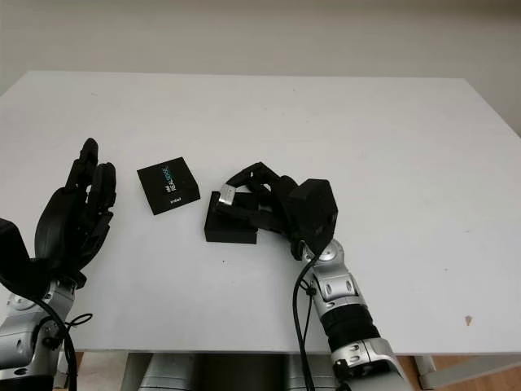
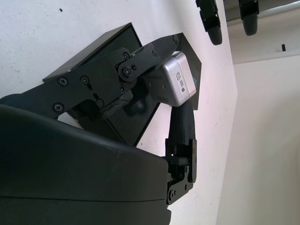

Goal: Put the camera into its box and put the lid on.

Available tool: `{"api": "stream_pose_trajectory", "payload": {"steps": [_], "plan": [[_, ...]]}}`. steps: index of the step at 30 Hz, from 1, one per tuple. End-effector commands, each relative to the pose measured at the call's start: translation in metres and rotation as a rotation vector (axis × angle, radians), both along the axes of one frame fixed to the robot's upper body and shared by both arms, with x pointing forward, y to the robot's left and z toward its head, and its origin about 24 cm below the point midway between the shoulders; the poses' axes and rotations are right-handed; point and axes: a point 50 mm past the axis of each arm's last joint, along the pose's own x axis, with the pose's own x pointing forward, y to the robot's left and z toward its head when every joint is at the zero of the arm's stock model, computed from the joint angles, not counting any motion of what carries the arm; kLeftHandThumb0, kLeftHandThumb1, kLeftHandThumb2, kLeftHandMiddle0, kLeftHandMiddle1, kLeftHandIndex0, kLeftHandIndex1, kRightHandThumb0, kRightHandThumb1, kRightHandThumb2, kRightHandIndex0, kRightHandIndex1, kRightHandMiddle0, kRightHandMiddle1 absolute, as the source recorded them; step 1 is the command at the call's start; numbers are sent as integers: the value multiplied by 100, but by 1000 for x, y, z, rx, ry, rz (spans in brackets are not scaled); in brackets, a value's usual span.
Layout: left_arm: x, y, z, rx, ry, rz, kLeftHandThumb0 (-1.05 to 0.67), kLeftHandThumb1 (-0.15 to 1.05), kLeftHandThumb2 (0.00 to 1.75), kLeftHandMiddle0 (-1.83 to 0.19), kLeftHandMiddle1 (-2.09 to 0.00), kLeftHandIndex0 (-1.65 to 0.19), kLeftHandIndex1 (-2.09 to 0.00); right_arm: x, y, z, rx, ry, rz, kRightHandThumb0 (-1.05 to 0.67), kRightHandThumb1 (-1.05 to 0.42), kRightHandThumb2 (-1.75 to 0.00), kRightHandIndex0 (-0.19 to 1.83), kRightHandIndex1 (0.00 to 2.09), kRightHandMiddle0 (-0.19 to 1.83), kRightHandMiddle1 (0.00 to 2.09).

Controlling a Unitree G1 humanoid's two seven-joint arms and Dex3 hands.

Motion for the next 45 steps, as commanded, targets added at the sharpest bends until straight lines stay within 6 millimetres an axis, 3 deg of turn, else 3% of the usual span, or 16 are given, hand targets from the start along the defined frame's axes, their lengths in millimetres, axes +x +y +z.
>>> {"api": "stream_pose_trajectory", "payload": {"steps": [1,9,45], "plan": [[2,-1,3,-5,-9,-3,-69,105,49,19,0,19,0,0,5,9,29,-30,10,-39,-94,-6,19,4,25,184],[2,-2,2,5,-14,-12,-67,105,53,19,0,19,0,0,8,13,44,-28,14,-39,-94,-6,17,4,23,187],[-1,-2,2,0,-11,-13,-66,105,51,19,0,19,0,-4,2,-10,-109,-10,38,-38,-92,-5,22,6,27,182]]}}
